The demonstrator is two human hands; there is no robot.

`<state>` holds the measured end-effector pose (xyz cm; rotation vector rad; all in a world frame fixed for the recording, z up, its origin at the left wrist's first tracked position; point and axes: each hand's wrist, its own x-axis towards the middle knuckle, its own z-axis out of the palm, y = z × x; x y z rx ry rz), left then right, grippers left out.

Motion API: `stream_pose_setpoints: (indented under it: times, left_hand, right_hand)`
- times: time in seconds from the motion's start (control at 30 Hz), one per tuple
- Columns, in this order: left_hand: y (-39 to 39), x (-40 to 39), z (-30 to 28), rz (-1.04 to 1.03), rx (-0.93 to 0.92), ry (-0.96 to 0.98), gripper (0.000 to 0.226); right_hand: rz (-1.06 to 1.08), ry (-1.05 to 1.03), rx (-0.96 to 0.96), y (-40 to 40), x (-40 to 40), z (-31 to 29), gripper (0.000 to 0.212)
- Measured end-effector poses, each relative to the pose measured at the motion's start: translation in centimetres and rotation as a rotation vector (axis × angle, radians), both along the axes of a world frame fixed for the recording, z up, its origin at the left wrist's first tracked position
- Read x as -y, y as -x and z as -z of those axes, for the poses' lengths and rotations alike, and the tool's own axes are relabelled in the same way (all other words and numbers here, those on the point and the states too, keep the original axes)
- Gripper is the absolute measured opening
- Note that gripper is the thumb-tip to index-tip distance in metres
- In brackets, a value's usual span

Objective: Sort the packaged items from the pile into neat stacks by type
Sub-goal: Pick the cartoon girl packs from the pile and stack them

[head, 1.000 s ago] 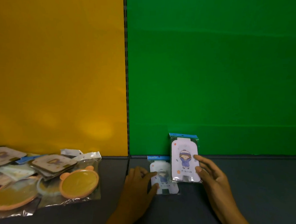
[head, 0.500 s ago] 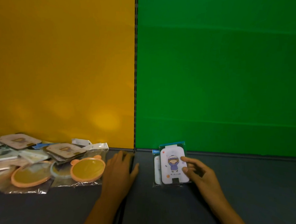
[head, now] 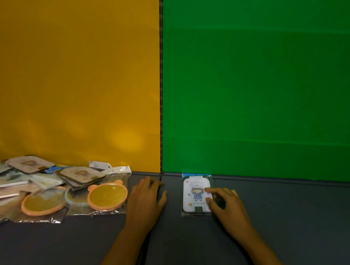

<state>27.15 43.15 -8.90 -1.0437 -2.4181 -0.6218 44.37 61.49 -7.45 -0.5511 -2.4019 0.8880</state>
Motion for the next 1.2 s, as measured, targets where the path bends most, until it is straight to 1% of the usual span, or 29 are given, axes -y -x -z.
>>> stream_pose_setpoints:
  times: [0.1, 0.17, 0.33, 0.47, 0.6, 0.7, 0.83, 1.0, 1.1, 1.2]
  left_hand:
    - [-0.1, 0.0, 0.0, 0.004, -0.007, -0.011, 0.032]
    - [-0.3, 0.1, -0.1, -0.001, -0.016, -0.022, 0.03]
    - [-1.4, 0.7, -1.0, 0.026, -0.026, -0.036, 0.027]
    - [-2.4, 3.5, -2.1, 0.037, -0.026, -0.118, 0.021]
    - [-0.5, 8.0, -3.8, -0.075, -0.014, -0.16, 0.027]
    - [1.4, 11.4, -5.3, -0.162, -0.007, -0.147, 0.031]
    - [4.0, 15.8, -6.5, -0.254, 0.026, -0.192, 0.031]
    - [7.5, 19.4, -7.1, -0.357, 0.134, -0.174, 0.037]
    - [9.9, 20.7, -7.2, -0.377, 0.229, -0.154, 0.04]
    - [12.0, 20.9, -7.5, -0.388, 0.306, -0.103, 0.045]
  right_hand:
    - [0.008, -0.084, 0.053, 0.3, 0.0, 0.3, 0.027]
    - [0.018, -0.105, 0.072, 0.4, 0.0, 0.3, 0.027]
    - [0.003, -0.119, 0.068, 0.1, 0.0, 0.2, 0.026]
    - [0.031, -0.133, 0.007, -0.1, 0.3, -0.2, 0.024]
    - [-0.016, -0.201, -0.067, 1.7, 2.4, -1.7, 0.027]
    - [-0.096, -0.254, -0.052, 4.3, 5.0, -3.0, 0.031]
    - [-0.204, -0.3, -0.012, 8.0, 8.9, -4.6, 0.04]
    - [-0.264, -0.296, -0.015, 12.3, 12.9, -5.6, 0.046]
    - [-0.267, -0.276, 0.006, 14.8, 14.9, -5.7, 0.048]
    - [-0.27, -0.262, 0.022, 17.2, 16.2, -5.6, 0.046]
